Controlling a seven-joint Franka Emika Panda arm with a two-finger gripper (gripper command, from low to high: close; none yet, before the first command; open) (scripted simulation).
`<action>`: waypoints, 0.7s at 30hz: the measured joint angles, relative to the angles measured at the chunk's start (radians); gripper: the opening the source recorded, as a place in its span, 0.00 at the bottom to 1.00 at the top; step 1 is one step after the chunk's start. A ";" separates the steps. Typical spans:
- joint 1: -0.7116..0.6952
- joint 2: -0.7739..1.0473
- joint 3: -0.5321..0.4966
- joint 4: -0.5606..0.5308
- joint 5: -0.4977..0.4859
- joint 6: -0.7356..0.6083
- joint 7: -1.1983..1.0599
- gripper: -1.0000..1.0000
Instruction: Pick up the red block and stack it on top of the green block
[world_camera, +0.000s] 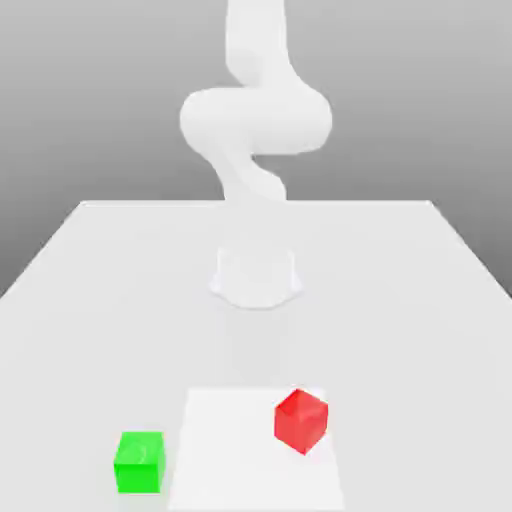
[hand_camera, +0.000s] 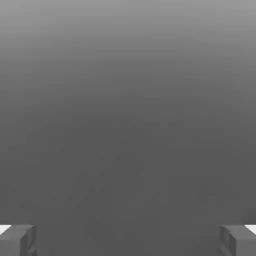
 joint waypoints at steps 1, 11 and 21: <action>0.003 0.042 0.006 -0.022 -0.018 0.023 -0.023 0.50; 0.052 0.421 0.002 -0.217 -0.121 0.229 -0.272 0.50; 0.118 0.765 0.008 -0.388 0.027 0.450 -0.663 0.50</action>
